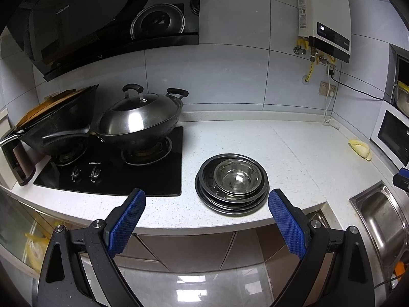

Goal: Organize plates and bowls

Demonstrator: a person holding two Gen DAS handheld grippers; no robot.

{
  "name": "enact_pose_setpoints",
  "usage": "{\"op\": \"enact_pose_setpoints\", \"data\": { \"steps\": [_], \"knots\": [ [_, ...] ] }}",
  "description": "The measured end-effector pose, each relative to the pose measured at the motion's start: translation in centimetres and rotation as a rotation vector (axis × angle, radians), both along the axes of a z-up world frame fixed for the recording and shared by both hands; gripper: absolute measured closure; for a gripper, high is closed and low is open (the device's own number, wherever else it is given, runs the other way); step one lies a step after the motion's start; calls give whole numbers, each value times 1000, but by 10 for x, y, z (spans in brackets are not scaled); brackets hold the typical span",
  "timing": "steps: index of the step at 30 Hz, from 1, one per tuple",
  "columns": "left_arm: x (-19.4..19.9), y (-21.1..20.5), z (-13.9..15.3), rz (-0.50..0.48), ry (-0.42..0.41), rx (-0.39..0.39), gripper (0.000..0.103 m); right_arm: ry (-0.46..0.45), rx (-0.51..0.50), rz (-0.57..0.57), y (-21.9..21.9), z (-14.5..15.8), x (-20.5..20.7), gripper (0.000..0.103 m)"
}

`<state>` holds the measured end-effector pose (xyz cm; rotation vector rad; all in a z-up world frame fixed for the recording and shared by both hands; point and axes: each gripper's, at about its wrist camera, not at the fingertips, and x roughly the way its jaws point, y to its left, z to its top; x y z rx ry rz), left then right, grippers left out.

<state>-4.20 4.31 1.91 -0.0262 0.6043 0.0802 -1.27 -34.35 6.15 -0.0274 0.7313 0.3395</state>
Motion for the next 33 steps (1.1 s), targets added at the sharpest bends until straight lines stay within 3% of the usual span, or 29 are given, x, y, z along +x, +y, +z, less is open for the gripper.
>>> {"op": "enact_pose_setpoints", "data": {
  "steps": [22,33],
  "knots": [
    [9,7,1,21,-1,20,9,44,-2,-1,12,-16,30,45],
    [5,14,-2,85,11,43,9,42,15,86,32,-23,48,45]
  ]
}}
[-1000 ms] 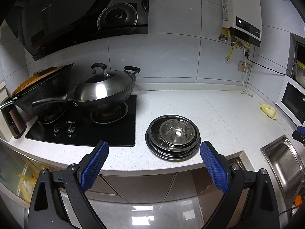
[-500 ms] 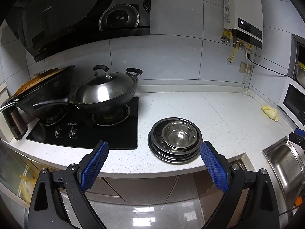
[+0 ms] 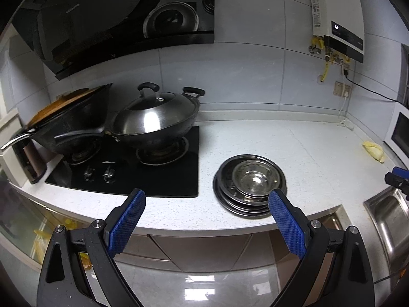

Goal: Organize plates and bowls

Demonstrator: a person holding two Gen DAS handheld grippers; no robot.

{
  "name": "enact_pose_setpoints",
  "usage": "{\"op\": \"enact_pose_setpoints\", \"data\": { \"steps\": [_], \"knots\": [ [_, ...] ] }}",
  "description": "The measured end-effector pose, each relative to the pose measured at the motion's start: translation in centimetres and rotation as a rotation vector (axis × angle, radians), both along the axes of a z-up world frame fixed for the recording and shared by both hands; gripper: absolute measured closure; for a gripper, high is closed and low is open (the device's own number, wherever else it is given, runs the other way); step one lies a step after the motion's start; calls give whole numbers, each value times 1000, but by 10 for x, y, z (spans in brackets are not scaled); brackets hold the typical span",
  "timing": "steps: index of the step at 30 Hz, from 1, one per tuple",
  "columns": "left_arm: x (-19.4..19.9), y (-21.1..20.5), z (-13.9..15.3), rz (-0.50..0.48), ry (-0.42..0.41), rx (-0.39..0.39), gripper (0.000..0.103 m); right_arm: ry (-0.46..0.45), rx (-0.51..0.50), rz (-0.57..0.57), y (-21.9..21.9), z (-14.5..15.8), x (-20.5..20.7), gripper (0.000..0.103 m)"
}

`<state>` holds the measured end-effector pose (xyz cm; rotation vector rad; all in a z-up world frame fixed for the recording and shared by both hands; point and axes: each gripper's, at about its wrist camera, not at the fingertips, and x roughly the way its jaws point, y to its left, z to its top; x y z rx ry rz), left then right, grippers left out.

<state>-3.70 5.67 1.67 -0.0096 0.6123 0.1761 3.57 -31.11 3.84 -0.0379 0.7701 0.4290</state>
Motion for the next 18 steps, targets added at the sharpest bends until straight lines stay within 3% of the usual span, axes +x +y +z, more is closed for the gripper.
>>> {"op": "enact_pose_setpoints", "data": {
  "steps": [8,18],
  "knots": [
    [2,-6,5,25,-19,6,9,-11,-13,44,2,3,13,45],
    [19,-12,-1,-15,12,6,9,10,-14,1,-7,-5,18,45]
  ]
}}
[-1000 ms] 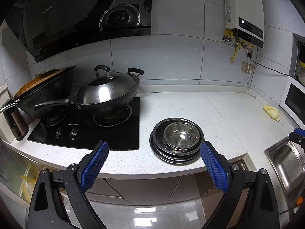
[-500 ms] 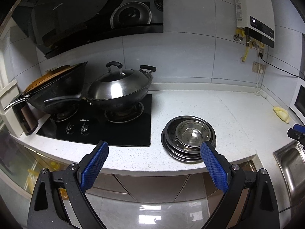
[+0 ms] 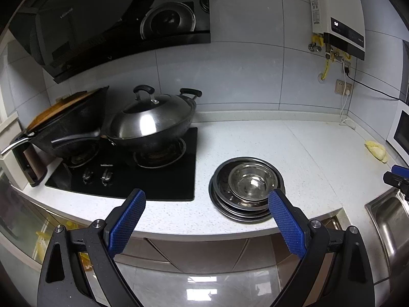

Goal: Organize plates and bowls

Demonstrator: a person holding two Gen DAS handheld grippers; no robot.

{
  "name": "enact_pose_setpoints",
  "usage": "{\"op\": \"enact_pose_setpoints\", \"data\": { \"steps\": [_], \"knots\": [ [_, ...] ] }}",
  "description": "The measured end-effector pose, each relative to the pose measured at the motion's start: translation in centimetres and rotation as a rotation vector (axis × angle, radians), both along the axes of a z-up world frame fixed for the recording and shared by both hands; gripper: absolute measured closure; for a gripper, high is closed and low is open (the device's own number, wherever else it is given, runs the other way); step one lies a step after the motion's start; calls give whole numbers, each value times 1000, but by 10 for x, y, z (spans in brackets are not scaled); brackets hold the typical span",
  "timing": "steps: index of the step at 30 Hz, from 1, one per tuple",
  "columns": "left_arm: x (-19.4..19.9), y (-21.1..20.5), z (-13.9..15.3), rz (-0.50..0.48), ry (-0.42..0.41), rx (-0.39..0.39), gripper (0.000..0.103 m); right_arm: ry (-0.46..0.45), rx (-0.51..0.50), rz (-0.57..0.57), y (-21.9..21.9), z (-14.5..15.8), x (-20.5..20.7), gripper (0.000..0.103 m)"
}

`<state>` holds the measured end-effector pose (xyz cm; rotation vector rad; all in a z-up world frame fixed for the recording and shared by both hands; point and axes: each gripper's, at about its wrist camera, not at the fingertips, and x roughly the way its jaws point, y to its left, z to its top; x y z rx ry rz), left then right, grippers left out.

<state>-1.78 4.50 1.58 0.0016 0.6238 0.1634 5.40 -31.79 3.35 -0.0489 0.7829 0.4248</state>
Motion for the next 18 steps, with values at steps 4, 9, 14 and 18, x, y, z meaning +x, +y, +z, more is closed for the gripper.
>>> {"op": "enact_pose_setpoints", "data": {
  "steps": [4,9,14,18],
  "knots": [
    [7,-3,-4,-9,13,-4,9,11,-2,-21,-7,-3,3,45],
    [11,-10,-8,-14,19,-6,9,18,-10,-31,-13,-7,6,45],
    [13,-16,-10,-17,27,-6,9,21,-11,-32,-16,-8,6,45],
    [13,-17,-11,-18,34,-11,9,22,-13,-26,-15,-8,5,45]
  ]
}}
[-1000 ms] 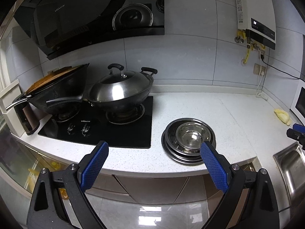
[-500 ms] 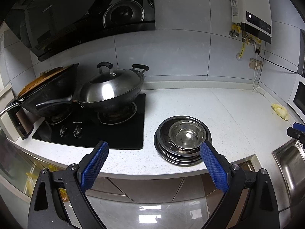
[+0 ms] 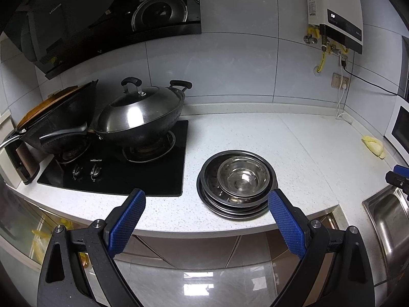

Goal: Organize plates and bowls

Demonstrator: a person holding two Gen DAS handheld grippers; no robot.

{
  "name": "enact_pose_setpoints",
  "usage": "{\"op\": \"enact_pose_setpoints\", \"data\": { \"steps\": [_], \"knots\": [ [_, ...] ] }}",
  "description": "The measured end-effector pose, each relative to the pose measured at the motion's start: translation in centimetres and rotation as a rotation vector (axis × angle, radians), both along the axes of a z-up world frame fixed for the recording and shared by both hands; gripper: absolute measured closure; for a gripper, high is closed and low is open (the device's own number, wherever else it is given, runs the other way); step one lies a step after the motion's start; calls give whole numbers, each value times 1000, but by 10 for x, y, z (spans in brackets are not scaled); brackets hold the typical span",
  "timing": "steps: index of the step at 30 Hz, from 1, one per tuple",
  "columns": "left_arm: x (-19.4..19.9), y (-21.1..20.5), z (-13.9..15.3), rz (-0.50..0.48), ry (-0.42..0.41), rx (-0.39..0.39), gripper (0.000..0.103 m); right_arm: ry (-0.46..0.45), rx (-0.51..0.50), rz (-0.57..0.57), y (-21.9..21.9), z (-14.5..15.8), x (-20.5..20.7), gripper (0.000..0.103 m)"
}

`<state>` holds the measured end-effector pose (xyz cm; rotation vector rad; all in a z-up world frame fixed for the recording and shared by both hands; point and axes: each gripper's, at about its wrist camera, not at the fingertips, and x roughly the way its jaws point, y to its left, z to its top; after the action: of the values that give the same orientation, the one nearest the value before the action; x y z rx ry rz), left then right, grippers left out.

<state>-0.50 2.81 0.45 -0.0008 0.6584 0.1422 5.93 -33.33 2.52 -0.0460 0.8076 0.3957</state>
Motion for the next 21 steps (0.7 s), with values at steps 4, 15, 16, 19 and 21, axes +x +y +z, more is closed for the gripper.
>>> {"op": "enact_pose_setpoints", "data": {
  "steps": [4,15,16,19,21],
  "knots": [
    [-1,0,-1,-1,0,0,9,4,-4,5,1,-1,-1,45],
    [-2,1,-4,-1,5,-5,9,4,-8,13,5,0,-6,45],
    [-2,1,-4,-1,5,-5,9,4,-8,13,5,0,-6,45],
    [-3,0,-3,-5,5,-5,9,4,-9,12,5,0,-6,45],
    [-3,0,-4,-6,7,-6,9,5,-9,12,5,0,-7,45]
  ]
}}
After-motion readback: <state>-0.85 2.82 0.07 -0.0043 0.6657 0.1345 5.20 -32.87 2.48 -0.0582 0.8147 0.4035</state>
